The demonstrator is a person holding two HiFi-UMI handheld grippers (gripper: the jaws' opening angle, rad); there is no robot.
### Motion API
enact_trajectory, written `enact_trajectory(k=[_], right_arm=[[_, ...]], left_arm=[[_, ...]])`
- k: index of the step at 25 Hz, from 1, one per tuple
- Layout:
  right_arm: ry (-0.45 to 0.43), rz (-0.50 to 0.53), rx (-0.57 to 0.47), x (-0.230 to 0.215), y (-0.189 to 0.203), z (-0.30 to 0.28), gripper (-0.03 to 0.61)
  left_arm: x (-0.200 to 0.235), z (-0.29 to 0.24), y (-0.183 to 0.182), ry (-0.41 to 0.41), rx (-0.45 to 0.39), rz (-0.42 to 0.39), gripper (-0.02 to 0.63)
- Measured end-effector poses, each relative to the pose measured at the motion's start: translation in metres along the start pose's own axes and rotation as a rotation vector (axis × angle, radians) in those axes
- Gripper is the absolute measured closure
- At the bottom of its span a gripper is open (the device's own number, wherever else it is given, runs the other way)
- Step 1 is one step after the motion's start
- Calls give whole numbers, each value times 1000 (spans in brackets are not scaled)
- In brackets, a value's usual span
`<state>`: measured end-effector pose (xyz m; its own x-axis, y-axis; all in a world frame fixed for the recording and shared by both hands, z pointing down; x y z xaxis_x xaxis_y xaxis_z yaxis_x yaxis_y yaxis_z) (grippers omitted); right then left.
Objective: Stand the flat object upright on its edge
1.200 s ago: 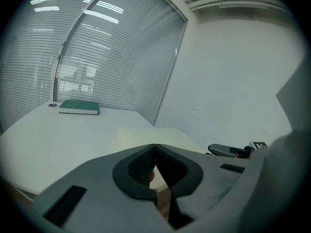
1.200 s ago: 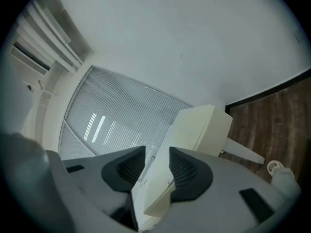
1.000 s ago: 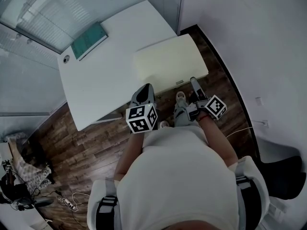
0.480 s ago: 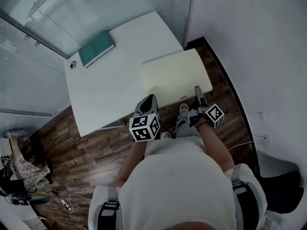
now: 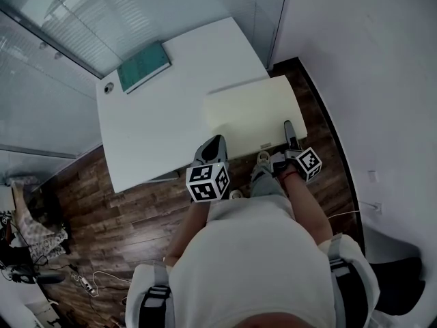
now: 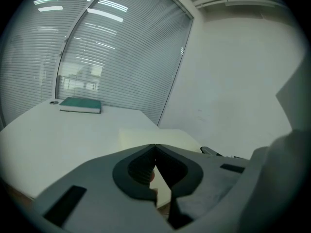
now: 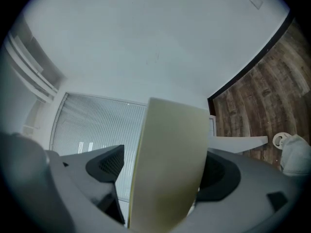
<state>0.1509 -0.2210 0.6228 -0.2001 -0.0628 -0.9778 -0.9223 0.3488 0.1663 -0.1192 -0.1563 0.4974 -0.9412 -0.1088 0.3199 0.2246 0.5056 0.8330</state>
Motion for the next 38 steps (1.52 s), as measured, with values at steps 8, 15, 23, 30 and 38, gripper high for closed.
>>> enact_trajectory(k=[8,15,23,30,38], right_arm=[[-16,-5,35,-2,6,-18,144],[-30,4,43,-4,8,-22,146],[26,3,41,-6,4,-23,158],[35,-4,57,-5,3,-18,222],[6,-12,41,5,4,-7,276]], left_arm=[[7,-4,-1,-12,6,6,593],[10,-2,4,-23,24,-14,592],[11,1,6,-31,32,-2,592],[11,9,9,-35,36,-15,592],[11,22,7,-40,16,-7,593]])
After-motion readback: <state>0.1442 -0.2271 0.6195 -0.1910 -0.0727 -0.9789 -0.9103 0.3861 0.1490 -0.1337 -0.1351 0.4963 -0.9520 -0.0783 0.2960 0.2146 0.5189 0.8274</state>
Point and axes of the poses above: the fingertips, and each gripper's own axes: z backward along the fingers, x to its left, y out of its underside, the point moved 6 cm from there along z, backward along the fingers, and after that the axes turned 1 degree about z, right-handed, at the moved point
